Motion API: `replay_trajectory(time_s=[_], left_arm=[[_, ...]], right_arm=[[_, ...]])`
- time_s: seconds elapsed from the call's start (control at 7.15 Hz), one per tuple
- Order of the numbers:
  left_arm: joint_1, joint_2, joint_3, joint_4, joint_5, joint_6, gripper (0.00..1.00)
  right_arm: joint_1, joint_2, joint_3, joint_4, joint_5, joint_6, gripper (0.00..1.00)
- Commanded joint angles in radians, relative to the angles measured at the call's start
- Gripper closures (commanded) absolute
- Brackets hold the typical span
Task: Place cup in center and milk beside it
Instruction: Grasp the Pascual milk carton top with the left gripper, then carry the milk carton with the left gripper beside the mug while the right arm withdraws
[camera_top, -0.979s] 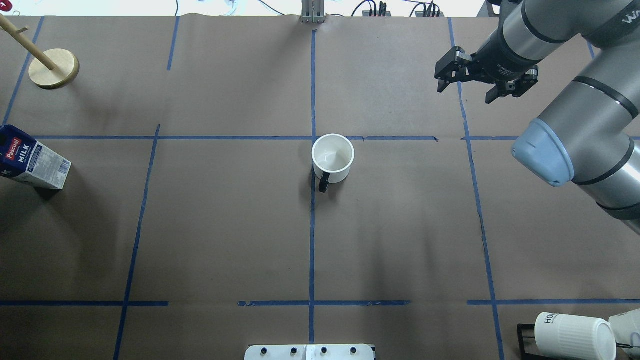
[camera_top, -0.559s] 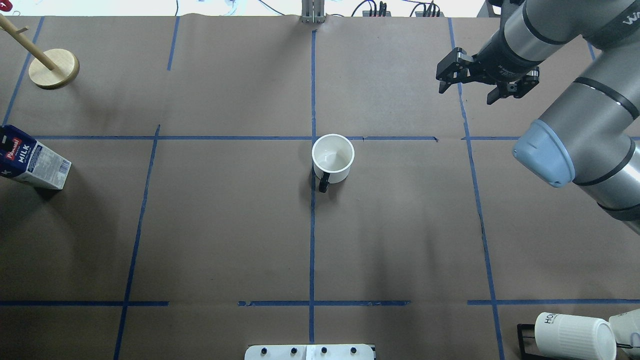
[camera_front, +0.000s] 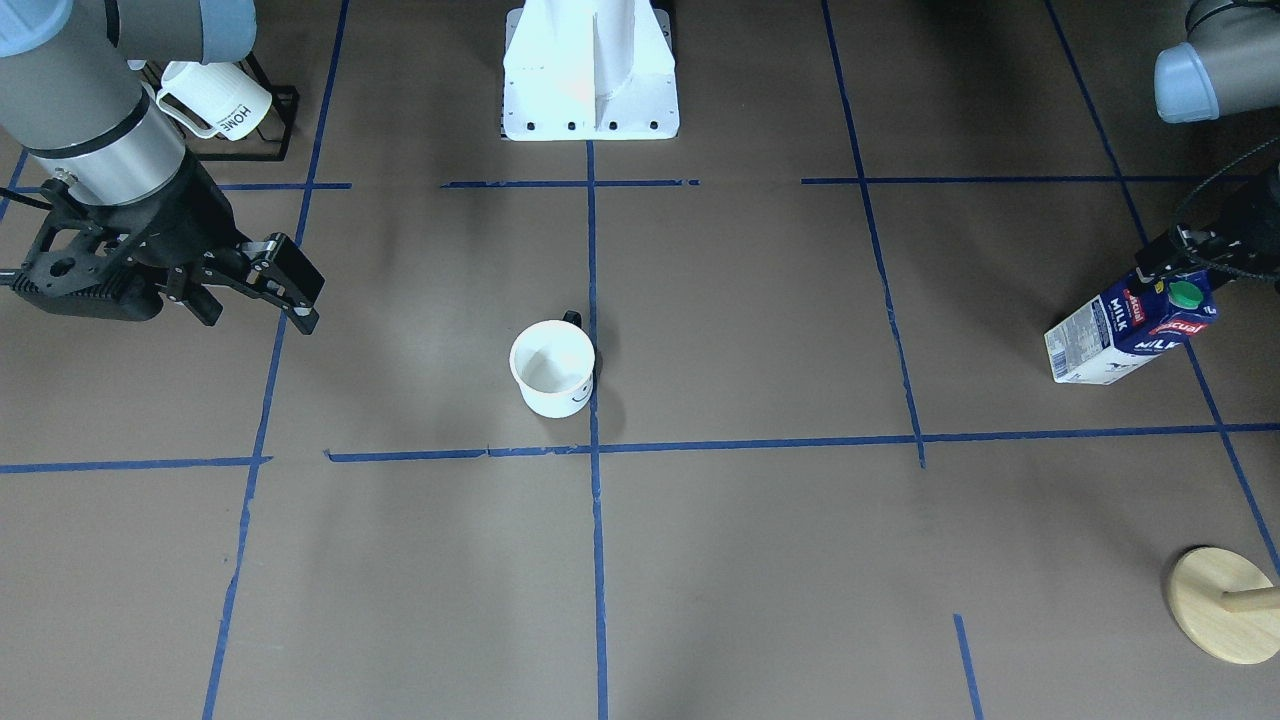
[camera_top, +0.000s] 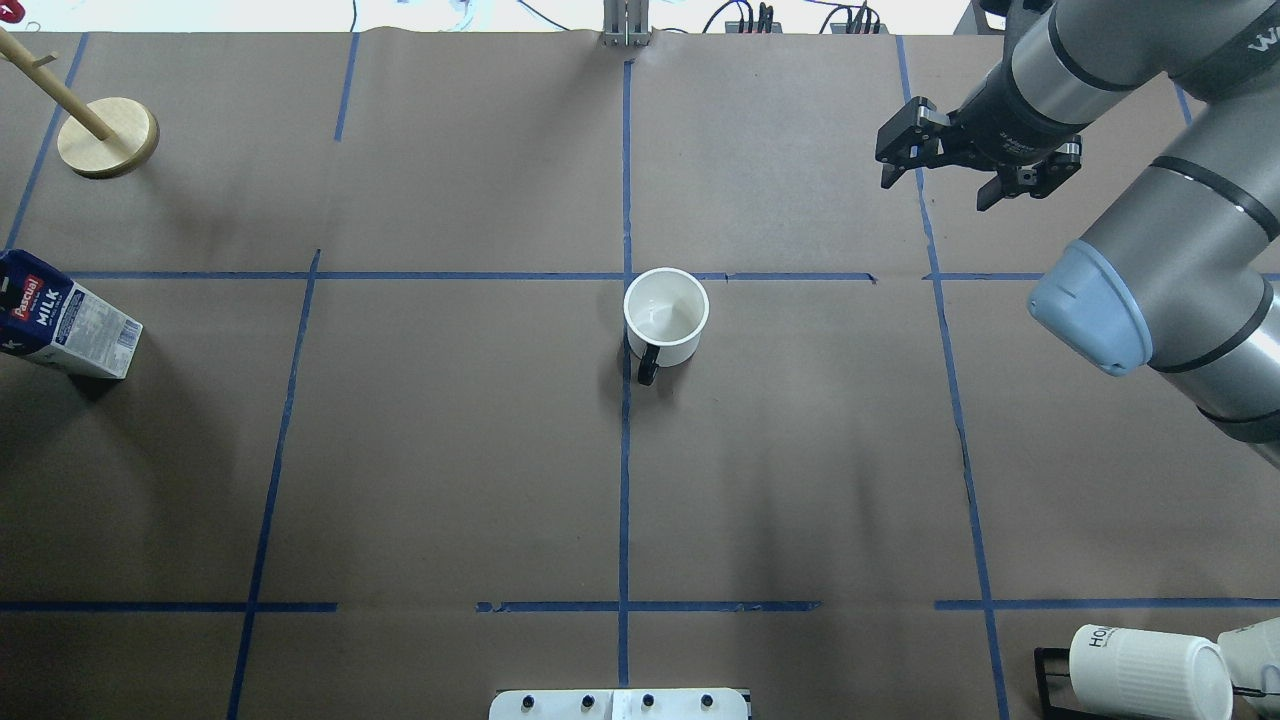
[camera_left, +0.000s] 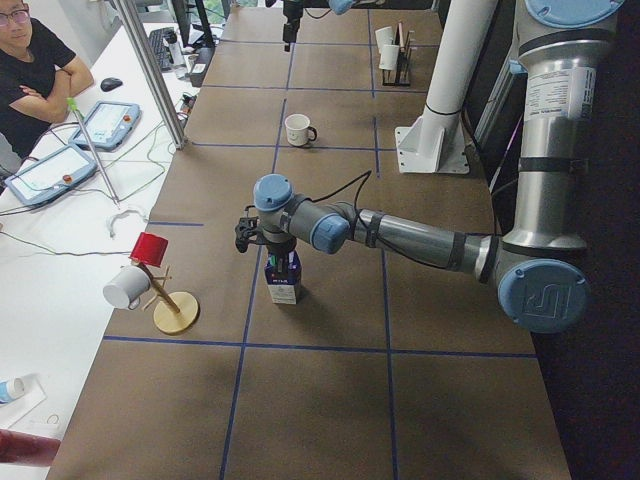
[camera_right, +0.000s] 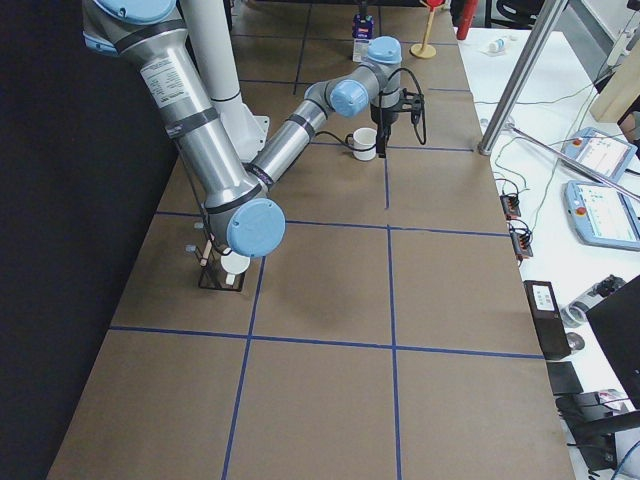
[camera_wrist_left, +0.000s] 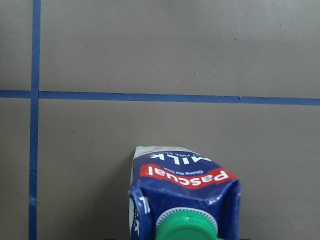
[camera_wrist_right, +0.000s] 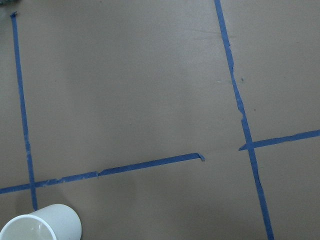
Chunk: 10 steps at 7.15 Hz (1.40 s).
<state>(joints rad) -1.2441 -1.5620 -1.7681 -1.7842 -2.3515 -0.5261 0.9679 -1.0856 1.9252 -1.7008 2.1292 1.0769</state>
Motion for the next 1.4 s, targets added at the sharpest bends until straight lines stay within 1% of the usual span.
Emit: replay_trajectory(time_s=[0.0,0.14,0.28,0.42,0.56,0.7,0.84,0.98,1.12,1.26], left_arm=[[0.000,-0.003,-0.017,0.003,0.020,0.000,0.92],[-0.001,-0.004,-0.034,0.012,0.017,0.000,0.98],[-0.009,-0.007,-0.084,0.064,0.014,0.000,0.98],[-0.009,-0.039,-0.150,0.171,0.014,0.000,0.98],[-0.009,-0.099,-0.207,0.298,0.015,-0.005,0.98],[-0.005,-0.189,-0.255,0.448,0.015,-0.008,0.98],[0.005,-0.299,-0.273,0.564,0.014,-0.052,0.98],[0.081,-0.381,-0.271,0.577,0.020,-0.174,0.98],[0.191,-0.438,-0.257,0.579,0.038,-0.277,0.98],[0.287,-0.499,-0.231,0.572,0.107,-0.379,0.98]], right_arm=[[0.000,-0.010,0.002,0.004,0.000,0.000,0.00],[0.000,-0.011,0.002,0.004,0.000,0.000,0.00],[0.008,-0.016,0.006,0.004,0.000,-0.012,0.00],[0.031,-0.029,0.008,0.003,0.023,-0.041,0.00],[0.054,-0.077,0.037,0.006,0.035,-0.082,0.00],[0.093,-0.141,0.067,0.006,0.043,-0.179,0.00],[0.157,-0.202,0.072,0.007,0.111,-0.268,0.00],[0.220,-0.261,0.077,0.007,0.158,-0.390,0.00],[0.259,-0.301,0.077,0.007,0.161,-0.479,0.00],[0.281,-0.327,0.077,0.007,0.160,-0.529,0.00]])
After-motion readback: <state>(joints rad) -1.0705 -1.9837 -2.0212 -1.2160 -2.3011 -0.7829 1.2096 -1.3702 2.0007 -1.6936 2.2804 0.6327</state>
